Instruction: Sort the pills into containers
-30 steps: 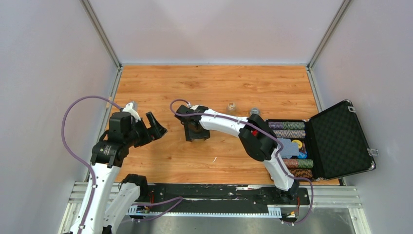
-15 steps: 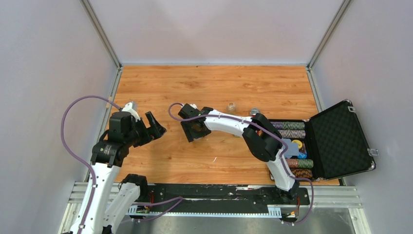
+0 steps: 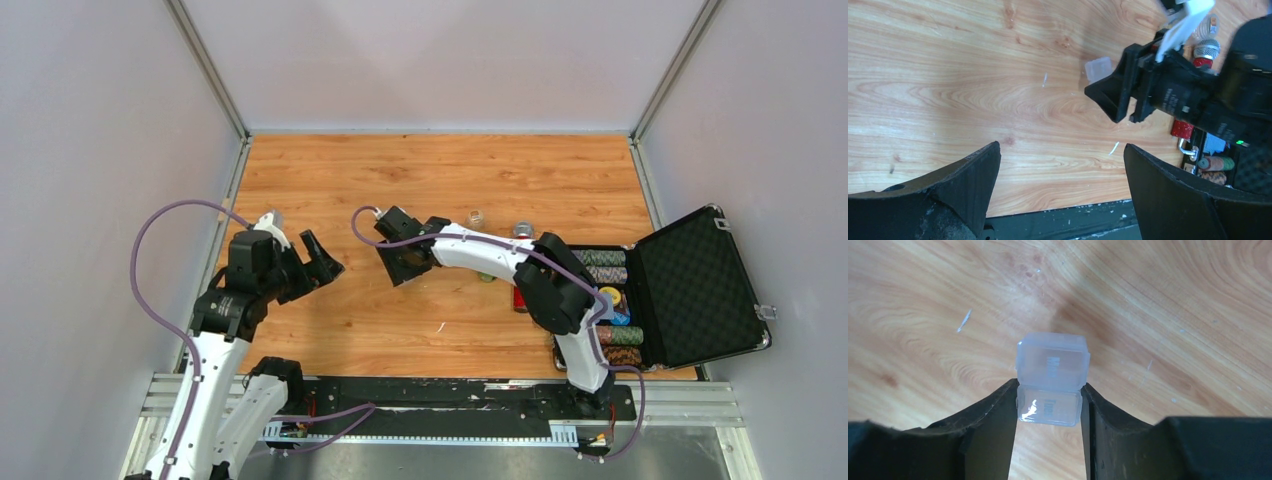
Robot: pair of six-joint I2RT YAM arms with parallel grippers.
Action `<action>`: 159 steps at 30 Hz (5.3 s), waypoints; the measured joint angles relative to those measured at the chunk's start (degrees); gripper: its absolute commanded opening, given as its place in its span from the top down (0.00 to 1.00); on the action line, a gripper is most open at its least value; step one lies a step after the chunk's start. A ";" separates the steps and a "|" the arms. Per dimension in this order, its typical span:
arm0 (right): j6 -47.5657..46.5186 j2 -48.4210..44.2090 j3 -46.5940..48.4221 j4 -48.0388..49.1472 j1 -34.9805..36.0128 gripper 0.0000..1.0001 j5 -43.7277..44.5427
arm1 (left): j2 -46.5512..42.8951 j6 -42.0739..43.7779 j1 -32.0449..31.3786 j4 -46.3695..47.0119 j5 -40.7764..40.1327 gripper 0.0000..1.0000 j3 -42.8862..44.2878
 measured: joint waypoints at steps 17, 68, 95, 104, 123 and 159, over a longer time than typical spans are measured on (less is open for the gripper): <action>-2.99 -28.74 -12.50 9.68 -2.21 0.59 -12.76 | 7.80 -12.44 0.02 24.92 19.91 0.09 -4.02; 4.09 -25.49 -4.85 7.15 -2.91 0.22 -18.45 | 17.66 -21.18 -4.33 37.79 23.96 1.00 -3.89; 9.75 -30.05 -12.13 5.73 -8.94 0.37 -4.33 | 18.62 -19.37 -5.07 37.48 23.39 1.00 -2.82; 10.27 -32.04 -12.63 6.08 -10.45 0.18 -7.54 | 18.60 -19.47 -4.87 40.54 24.17 1.00 -2.82; 13.09 -37.83 -15.15 12.52 -16.09 0.32 -28.46 | 17.31 -20.20 -4.68 46.97 26.08 1.00 -2.84; 16.33 -35.17 -17.00 24.74 -16.83 1.00 -39.47 | 15.96 -20.85 -4.68 51.30 28.63 0.01 -3.93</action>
